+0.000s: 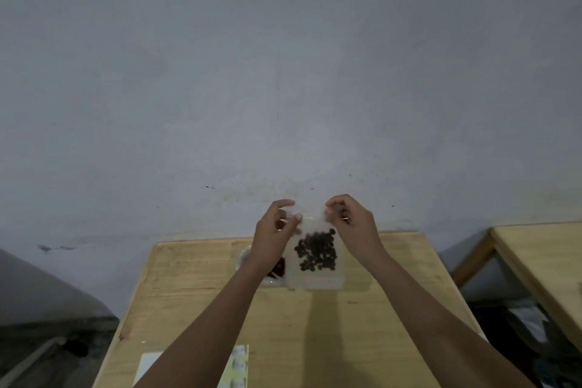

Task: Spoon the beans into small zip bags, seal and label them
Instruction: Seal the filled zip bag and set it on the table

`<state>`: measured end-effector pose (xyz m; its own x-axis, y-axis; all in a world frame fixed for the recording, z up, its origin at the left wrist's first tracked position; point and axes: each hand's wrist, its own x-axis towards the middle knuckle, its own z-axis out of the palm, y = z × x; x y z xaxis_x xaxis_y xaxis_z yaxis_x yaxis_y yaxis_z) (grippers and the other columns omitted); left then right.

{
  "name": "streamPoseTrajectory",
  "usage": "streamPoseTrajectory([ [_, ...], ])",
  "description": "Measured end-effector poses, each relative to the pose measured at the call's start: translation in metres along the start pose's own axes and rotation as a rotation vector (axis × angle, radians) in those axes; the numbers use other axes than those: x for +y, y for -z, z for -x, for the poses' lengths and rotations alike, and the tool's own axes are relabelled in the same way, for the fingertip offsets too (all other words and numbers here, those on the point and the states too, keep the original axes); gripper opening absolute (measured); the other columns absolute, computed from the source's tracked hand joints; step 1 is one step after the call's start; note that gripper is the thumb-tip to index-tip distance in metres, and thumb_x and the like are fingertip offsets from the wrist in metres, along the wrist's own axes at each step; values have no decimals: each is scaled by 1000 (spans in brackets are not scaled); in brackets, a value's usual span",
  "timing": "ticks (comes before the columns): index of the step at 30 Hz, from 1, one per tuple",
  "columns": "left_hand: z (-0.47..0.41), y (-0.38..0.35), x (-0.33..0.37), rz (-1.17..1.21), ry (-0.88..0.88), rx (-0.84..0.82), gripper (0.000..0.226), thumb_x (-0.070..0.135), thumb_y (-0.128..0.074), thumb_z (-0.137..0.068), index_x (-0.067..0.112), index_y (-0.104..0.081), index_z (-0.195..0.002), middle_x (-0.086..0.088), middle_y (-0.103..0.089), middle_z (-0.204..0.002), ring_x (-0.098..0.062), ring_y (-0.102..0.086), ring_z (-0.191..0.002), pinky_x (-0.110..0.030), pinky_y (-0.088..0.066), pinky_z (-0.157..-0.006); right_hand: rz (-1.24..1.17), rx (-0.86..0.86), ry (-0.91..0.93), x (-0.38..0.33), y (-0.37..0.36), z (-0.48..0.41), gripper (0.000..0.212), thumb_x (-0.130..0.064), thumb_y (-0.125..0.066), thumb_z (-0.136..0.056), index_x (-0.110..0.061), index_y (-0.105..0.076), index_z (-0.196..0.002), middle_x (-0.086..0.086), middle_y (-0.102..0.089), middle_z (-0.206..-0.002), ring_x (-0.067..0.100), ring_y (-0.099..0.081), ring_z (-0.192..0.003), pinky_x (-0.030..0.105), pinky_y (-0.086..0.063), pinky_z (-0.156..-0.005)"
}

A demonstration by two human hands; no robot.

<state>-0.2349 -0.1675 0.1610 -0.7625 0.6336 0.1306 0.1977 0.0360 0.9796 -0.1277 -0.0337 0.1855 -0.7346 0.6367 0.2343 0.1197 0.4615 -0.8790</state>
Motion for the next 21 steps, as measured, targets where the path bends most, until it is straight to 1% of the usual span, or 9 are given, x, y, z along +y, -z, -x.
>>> streamPoseTrajectory([
  [4,-5,-19,10,97,-16,31,18,10,-64,-88,14,-59,-104,-14,-67,-87,-16,-69,-73,-23,-54,-68,-28,-58,17,3,21,2,16,-13,-67,-84,-23,-60,-93,-2,-65,-86,5,-60,-82,15,-48,-70],
  [6,-6,-28,11,81,-37,20,15,9,-64,-87,15,-60,-101,-11,-68,-84,-16,-69,-75,-24,-54,-71,-22,-71,3,6,27,3,21,-8,-67,-83,-25,-58,-89,-4,-64,-78,0,-60,-74,11,-47,-66],
  [9,-4,-41,10,2,-44,7,15,6,-61,-89,19,-58,-96,-4,-66,-81,-7,-66,-72,-22,-55,-72,-25,-72,-45,11,31,5,21,-2,-64,-84,-19,-55,-90,-5,-60,-77,0,-57,-70,7,-44,-63],
  [11,-2,-48,11,-23,-45,26,14,5,-59,-90,17,-57,-97,-1,-64,-81,-3,-64,-69,-21,-54,-72,-17,-80,-49,14,33,7,19,-2,-64,-84,-17,-54,-91,-4,-60,-77,2,-57,-71,8,-45,-63],
  [13,0,-53,9,-37,-51,42,14,4,-58,-90,15,-57,-98,-1,-64,-81,-2,-63,-69,-18,-53,-71,-13,-78,-40,17,36,10,18,-6,-67,-82,-16,-56,-92,-4,-62,-76,-3,-57,-68,6,-44,-64],
  [15,3,-57,8,-21,-44,42,14,4,-59,-89,16,-58,-97,-2,-65,-82,-4,-64,-71,-18,-52,-71,-3,-85,-58,19,40,10,17,-12,-71,-80,-16,-60,-93,-3,-65,-80,-6,-58,-72,1,-41,-65],
  [17,6,-61,6,30,-20,15,14,6,-61,-89,17,-59,-96,-5,-67,-82,-10,-67,-75,-23,-55,-75,27,-117,-89,22,43,8,15,-14,-72,-79,-16,-64,-92,-5,-67,-88,-2,-59,-81,1,-41,-66],
  [19,9,-65,5,65,10,-37,14,8,-64,-87,17,-60,-97,-9,-69,-85,-18,-69,-79,-30,-56,-78,58,-145,-105,26,46,6,11,-11,-71,-80,-13,-64,-89,-4,-67,-90,2,-60,-83,2,-42,-66],
  [21,10,-71,6,39,18,-81,18,10,-68,-84,18,-60,-98,-9,-69,-90,-20,-69,-82,-30,-56,-78,64,-155,-103,27,49,6,10,-6,-70,-80,-10,-63,-86,-1,-66,-88,-1,-59,-79,0,-42,-64],
])
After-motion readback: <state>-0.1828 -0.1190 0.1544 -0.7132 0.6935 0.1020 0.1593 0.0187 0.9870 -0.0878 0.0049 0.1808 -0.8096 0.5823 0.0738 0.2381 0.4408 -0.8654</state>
